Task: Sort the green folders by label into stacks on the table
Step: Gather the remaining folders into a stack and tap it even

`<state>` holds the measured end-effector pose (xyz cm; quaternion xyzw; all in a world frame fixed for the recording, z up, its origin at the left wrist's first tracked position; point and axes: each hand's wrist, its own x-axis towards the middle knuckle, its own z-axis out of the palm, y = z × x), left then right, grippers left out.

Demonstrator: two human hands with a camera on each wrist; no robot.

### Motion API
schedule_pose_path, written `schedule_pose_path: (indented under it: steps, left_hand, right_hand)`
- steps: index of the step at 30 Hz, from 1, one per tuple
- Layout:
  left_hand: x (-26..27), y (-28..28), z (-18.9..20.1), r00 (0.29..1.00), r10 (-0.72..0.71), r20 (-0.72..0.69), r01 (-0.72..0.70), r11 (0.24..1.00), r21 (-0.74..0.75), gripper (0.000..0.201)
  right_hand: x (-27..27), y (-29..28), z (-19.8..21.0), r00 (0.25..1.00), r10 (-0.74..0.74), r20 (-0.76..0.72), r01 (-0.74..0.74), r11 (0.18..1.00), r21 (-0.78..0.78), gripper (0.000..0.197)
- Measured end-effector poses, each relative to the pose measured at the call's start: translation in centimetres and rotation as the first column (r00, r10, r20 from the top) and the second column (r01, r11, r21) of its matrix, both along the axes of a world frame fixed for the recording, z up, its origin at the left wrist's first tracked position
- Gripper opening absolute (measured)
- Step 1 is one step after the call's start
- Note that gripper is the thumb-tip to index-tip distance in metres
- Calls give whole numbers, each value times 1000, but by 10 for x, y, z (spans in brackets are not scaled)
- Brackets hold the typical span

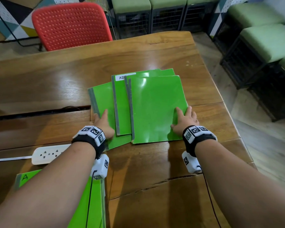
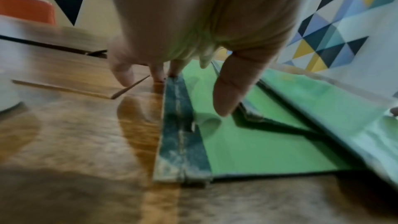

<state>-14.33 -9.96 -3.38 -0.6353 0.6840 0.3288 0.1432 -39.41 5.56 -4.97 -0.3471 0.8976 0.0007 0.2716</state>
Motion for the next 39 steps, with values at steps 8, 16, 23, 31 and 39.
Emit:
schedule_pose_path:
  steps: [8, 16, 23, 31, 39]
  left_hand:
    - [-15, 7, -1, 927, 275, -254, -263, 962, 79, 103]
    - [-2, 43, 20, 779, 460, -426, -465, 880, 101, 94]
    - [19, 65, 67, 758, 200, -621, -303, 951, -65, 69]
    - [33, 91, 110, 427, 269, -863, -320, 938, 134, 52]
    - [35, 124, 90, 585, 208, -784, -340, 940, -5, 72]
  right_hand:
    - [33, 11, 12, 982, 188, 31, -187, 982, -15, 101]
    - [49, 29, 24, 979, 105, 178, -83, 988, -127, 101]
    - [42, 41, 71, 832, -92, 547, 397, 788, -471, 89]
    - [53, 65, 120, 701, 83, 708, 593, 483, -644, 73]
    - [71, 89, 101, 861, -21, 508, 365, 721, -589, 57]
